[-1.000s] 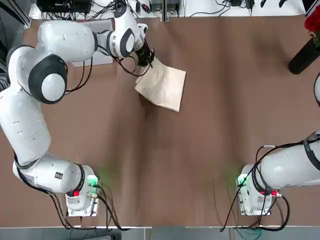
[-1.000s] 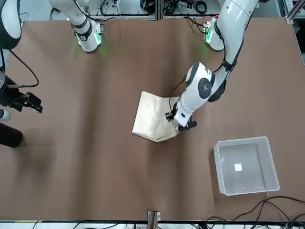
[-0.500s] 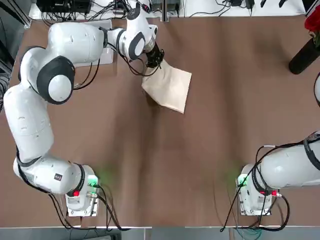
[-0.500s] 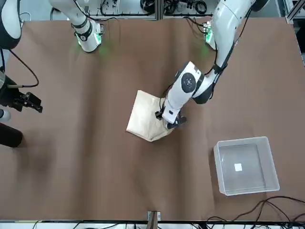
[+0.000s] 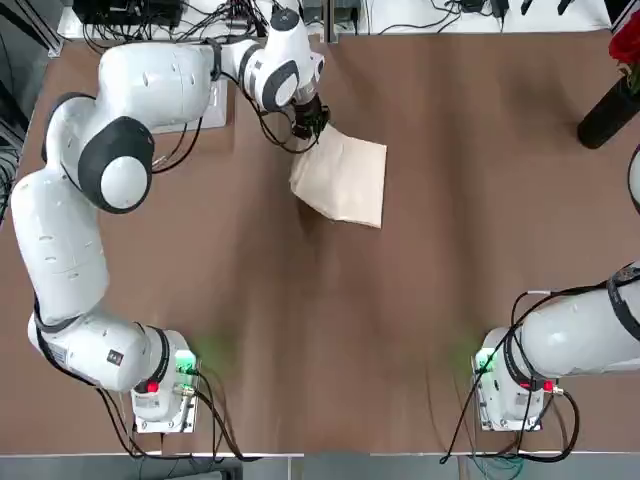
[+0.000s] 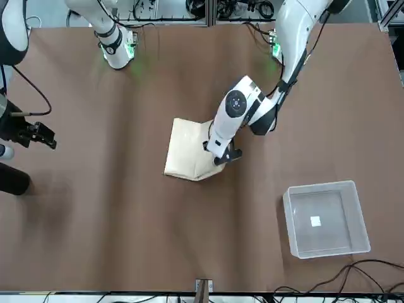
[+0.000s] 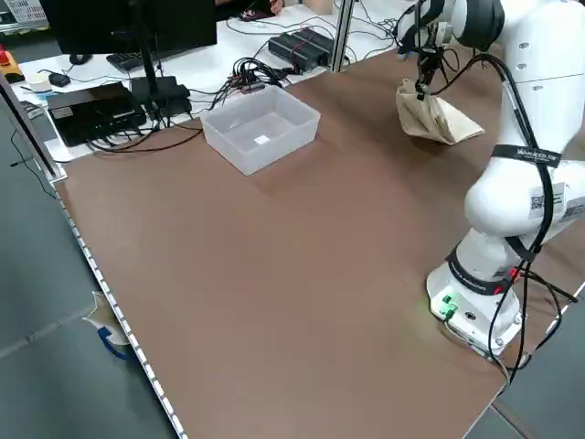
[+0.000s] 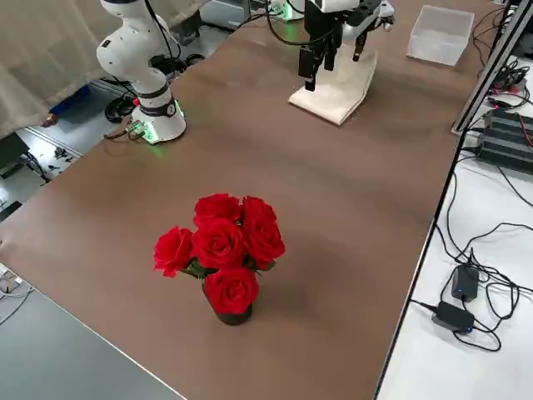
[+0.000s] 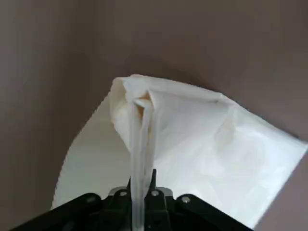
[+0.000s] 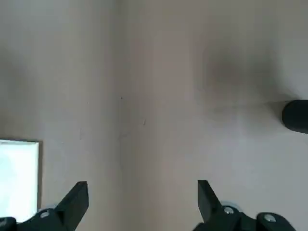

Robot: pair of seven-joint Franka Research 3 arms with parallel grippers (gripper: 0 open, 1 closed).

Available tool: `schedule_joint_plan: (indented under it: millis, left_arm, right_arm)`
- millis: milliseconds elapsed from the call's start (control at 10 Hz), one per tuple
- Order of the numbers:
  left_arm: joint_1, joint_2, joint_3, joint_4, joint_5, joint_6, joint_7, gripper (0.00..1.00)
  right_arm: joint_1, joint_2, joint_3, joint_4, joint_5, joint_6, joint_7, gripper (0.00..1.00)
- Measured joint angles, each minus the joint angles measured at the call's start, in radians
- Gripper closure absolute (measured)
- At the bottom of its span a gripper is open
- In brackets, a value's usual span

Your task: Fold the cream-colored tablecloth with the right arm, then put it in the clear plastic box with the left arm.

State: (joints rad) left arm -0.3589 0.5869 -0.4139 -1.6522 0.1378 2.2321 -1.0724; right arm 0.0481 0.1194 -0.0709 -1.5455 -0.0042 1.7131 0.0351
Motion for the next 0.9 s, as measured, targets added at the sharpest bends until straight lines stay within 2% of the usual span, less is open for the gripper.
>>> schedule_joint_plan:
  millis: [200, 600, 800, 900]
  left_arm:
    - [0.006, -0.001, 0.004, 0.035, 0.043, -0.113, -0.005, 0.93]
    - [0.003, -0.005, 0.022, 0.095, 0.054, -0.231, -0.012, 0.93]
    - [-0.052, -0.004, 0.047, 0.116, 0.054, -0.262, -0.068, 0.93]
    - [-0.117, 0.001, 0.102, 0.139, 0.054, -0.295, -0.086, 0.93]
  right_arm:
    - [0.000, 0.000, 0.000, 0.000, 0.000, 0.000, 0.000, 0.00]
    - [0.000, 0.000, 0.000, 0.000, 0.000, 0.000, 0.000, 0.00]
    - [0.000, 0.000, 0.000, 0.000, 0.000, 0.000, 0.000, 0.00]
    - [0.000, 0.000, 0.001, 0.000, 0.000, 0.000, 0.000, 0.00]
